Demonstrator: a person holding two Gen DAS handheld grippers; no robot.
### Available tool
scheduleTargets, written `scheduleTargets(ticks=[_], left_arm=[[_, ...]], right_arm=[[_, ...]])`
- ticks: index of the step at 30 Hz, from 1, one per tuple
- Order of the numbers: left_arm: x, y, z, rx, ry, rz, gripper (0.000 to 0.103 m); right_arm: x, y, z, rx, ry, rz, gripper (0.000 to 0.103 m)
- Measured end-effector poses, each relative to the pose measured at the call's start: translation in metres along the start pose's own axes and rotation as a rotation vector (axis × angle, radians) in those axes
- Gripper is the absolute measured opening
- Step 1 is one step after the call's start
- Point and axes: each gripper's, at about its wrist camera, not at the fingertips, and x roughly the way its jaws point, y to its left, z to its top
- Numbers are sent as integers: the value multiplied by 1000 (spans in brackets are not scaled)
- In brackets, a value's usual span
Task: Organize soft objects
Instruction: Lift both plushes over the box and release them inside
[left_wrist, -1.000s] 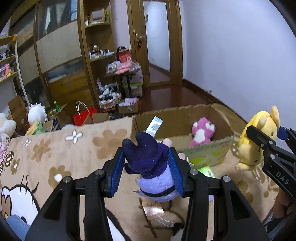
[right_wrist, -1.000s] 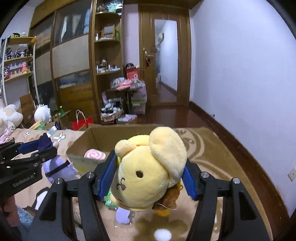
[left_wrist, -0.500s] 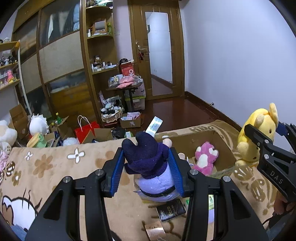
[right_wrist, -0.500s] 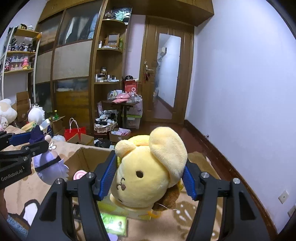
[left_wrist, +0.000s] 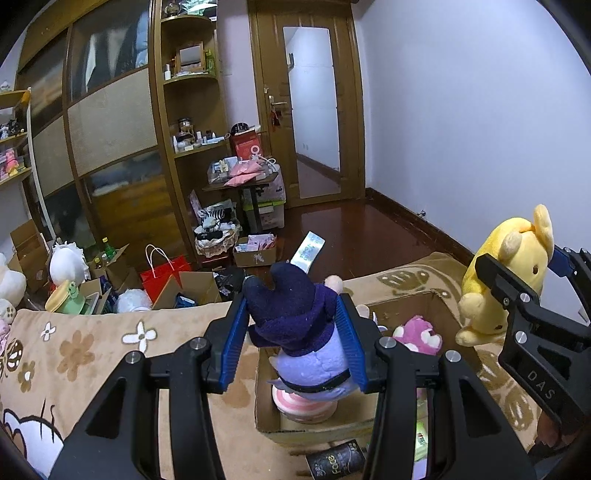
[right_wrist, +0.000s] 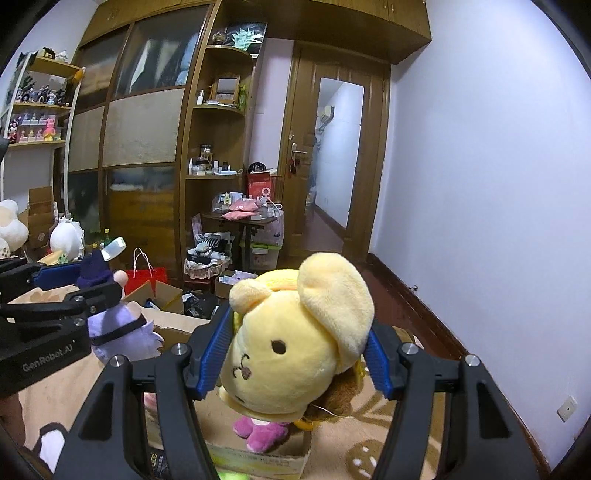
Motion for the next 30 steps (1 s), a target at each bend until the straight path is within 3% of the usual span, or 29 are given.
scheduleTargets(ticks=[6, 14, 24, 27, 30], left_arm=[[28, 2, -11, -21, 50, -4, 47], [59, 3, -29, -18, 115, -19, 47], [85, 5, -44, -7, 216, -4, 52], [87, 8, -47, -10, 229, 1, 55], [88, 9, -49, -8, 240, 9, 58]], right_arm=[[18, 2, -11, 6, 27, 16, 70], [42, -5, -28, 20, 110, 130, 70], [64, -1, -39, 52, 190, 200, 72], [69, 0, -40, 65, 211, 211, 76], [68, -3, -39, 88, 206, 214, 89]])
